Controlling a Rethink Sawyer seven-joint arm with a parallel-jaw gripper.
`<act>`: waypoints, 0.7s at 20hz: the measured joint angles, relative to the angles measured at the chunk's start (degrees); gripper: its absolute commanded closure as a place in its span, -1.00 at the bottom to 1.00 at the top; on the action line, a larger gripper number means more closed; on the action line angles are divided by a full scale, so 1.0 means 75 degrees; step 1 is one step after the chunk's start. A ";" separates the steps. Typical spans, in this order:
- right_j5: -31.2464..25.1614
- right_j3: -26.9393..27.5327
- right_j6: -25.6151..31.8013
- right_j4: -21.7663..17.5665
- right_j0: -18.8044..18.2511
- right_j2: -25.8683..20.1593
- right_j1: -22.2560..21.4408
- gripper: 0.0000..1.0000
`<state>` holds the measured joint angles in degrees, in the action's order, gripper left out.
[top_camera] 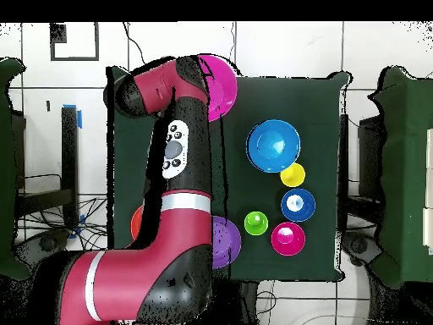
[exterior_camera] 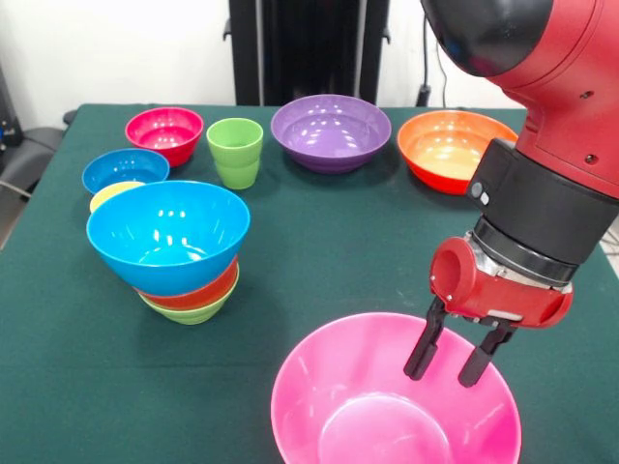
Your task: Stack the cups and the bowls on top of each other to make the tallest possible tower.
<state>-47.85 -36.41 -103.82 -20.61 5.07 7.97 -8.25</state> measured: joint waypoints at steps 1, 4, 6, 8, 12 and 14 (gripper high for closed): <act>0.0000 0.0000 0.0000 0.0008 0.0003 0.0006 -0.0001 -1.00; 0.0000 0.0000 0.0000 0.0089 0.0038 0.0042 0.0000 -1.00; 0.0000 0.0000 0.0000 0.0150 0.0064 0.0058 0.0000 -1.00; 0.0000 0.0000 0.0000 0.0212 0.0093 0.0074 0.0000 -1.00; 0.0000 0.0000 0.0000 0.0329 0.0188 0.0129 0.0000 -1.00; 0.0000 0.0000 0.0000 0.0377 0.0244 0.0171 -0.0001 -1.00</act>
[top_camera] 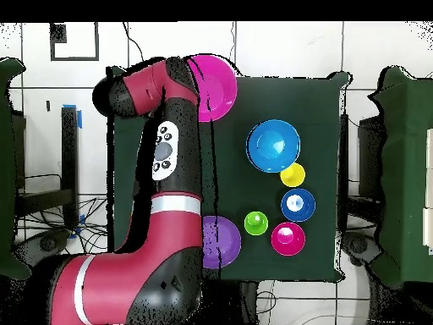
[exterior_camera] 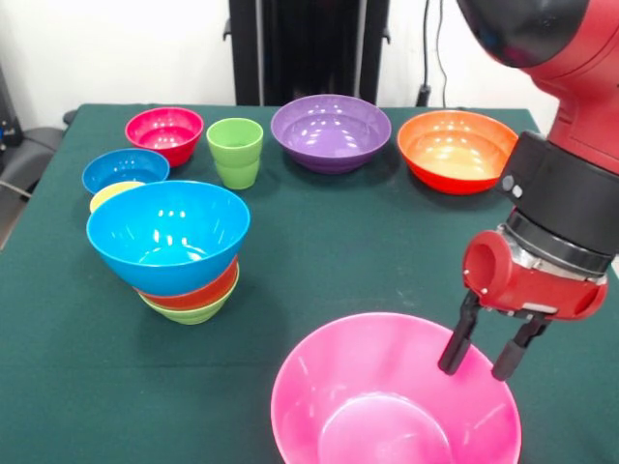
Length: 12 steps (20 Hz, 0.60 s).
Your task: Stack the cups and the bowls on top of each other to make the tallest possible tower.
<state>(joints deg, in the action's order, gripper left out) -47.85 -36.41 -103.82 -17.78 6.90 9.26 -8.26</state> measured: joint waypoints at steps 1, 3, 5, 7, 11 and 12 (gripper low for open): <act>0.0000 0.0000 0.0000 0.0014 0.0017 0.0012 0.0000 -1.00; 0.0000 0.0000 0.0000 0.0070 0.0063 0.0042 0.0001 -1.00; 0.0000 0.0000 0.0000 0.0127 0.0098 0.0062 0.0001 -1.00; 0.0000 0.0001 0.0000 0.0184 0.0123 0.0082 0.0002 -1.00; -0.0002 0.0058 0.0000 0.0212 0.0150 0.0156 0.0052 -1.00; 0.0000 0.0084 0.0000 0.0212 0.0152 0.0172 0.0074 -1.00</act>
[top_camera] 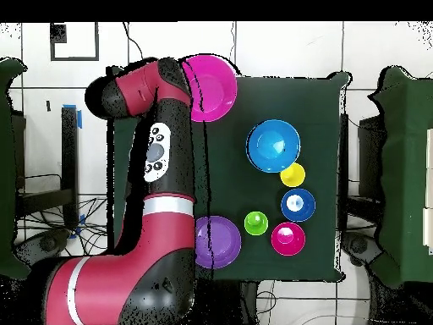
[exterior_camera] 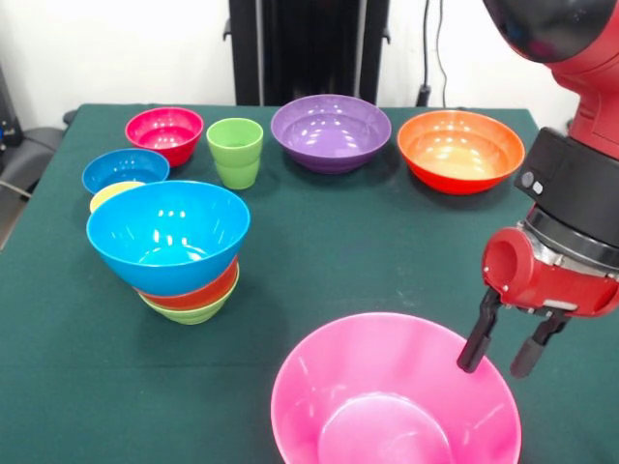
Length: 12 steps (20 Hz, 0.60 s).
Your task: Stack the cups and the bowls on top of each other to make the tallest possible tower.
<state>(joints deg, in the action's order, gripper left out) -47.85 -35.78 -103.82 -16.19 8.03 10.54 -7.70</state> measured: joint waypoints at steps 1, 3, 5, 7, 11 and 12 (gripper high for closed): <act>0.0000 0.0024 0.0000 0.0000 0.0001 0.0012 0.0020 -1.00; 0.0017 0.0147 0.0000 0.0002 0.0002 0.0071 0.0129 -1.00; 0.0049 0.0218 -0.0017 0.0002 0.0003 0.0108 0.0204 -1.00; 0.0097 0.0313 -0.0041 0.0002 0.0003 0.0153 0.0304 -1.00; 0.0185 0.0482 -0.0157 0.0002 0.0012 0.0253 0.0528 -1.00; 0.0201 0.0559 -0.0239 0.0002 0.0020 0.0313 0.0639 -1.00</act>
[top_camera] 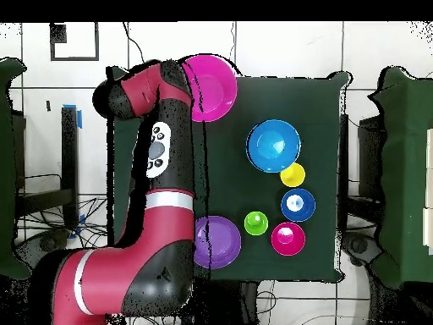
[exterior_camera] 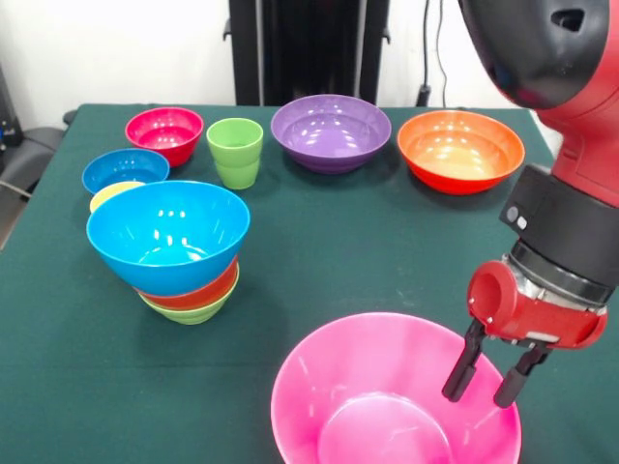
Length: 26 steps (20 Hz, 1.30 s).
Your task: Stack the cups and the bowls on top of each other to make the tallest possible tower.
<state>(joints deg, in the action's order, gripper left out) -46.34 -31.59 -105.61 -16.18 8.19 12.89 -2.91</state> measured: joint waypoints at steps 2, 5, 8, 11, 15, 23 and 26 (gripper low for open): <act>0.0001 0.0054 -0.0071 0.0001 0.0008 0.0040 0.0080 -1.00; 0.0000 0.0145 -0.0242 0.0000 0.0025 0.0103 0.0233 -1.00; 0.0000 0.0218 -0.0383 0.0000 0.0027 0.0133 0.0336 -1.00; 0.0000 0.0246 -0.0479 0.0000 0.0028 0.0134 0.0396 -1.00; 0.0002 0.0246 -0.0516 0.0000 0.0028 0.0134 0.0421 -1.00; 0.0002 0.0222 -0.0516 0.0082 0.0035 0.0134 0.0366 -1.00; 0.0002 0.0108 -0.0516 0.0123 0.0048 0.0134 0.0223 -1.00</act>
<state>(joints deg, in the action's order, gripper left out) -46.32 -30.77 -109.49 -15.26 8.55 13.90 -1.23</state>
